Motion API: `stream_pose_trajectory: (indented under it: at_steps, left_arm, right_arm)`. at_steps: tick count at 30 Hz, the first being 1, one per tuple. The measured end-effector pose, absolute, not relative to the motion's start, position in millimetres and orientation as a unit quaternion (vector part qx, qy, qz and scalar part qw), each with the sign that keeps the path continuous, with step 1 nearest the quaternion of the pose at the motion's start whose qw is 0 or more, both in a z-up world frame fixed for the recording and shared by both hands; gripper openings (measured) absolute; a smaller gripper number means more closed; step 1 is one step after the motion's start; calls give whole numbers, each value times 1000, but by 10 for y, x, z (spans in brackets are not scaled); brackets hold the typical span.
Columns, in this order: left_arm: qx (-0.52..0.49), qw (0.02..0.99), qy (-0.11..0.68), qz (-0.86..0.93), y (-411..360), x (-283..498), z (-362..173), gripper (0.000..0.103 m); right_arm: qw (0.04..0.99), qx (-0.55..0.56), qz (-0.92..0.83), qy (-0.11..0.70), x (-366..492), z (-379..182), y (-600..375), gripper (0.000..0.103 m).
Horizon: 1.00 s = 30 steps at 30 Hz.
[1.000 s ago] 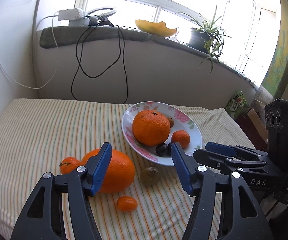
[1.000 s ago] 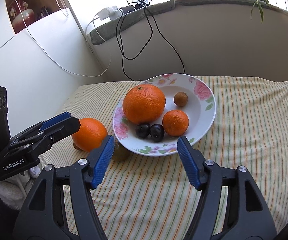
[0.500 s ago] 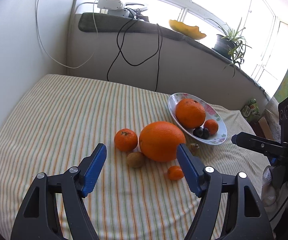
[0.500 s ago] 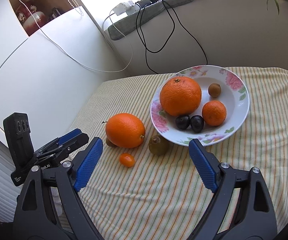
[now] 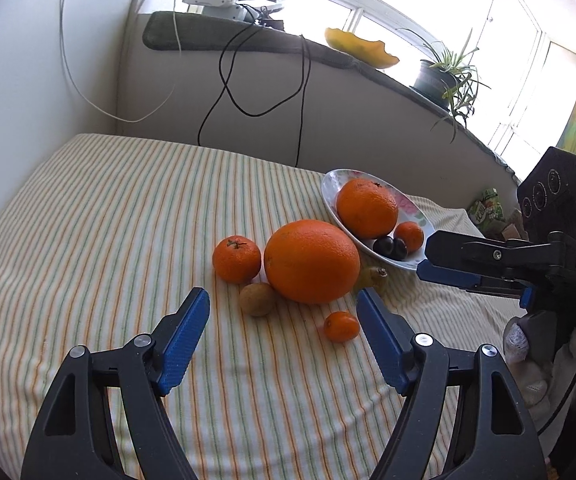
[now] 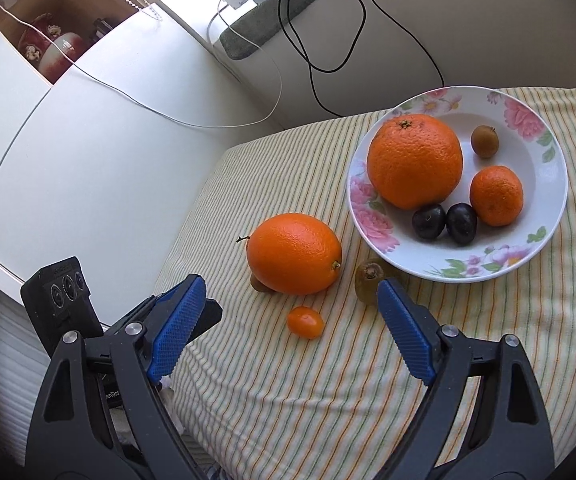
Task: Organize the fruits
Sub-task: 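Move the right tool to the large orange on the cloth, then close the right tool around the large orange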
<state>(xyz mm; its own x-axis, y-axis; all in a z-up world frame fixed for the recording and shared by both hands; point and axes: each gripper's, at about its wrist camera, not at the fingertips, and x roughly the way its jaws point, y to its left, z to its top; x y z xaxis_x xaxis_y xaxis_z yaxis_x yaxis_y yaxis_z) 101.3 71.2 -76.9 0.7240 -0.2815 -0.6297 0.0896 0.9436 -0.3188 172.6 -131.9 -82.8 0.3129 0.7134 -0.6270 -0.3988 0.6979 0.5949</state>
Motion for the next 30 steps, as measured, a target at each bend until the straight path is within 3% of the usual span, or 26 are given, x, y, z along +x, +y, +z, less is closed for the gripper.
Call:
stream_pose_trajectory:
  at_steps: [10,30]
  left_arm:
    - [-103,918,360,-131,579,1223,-794,76]
    - [-133,903,381,-149,573,1438,-948,76]
  right_arm:
    - [775,190,352,489,1835,-924,-1089,90]
    - [775,181,335,505,2022,-1115,-842,90]
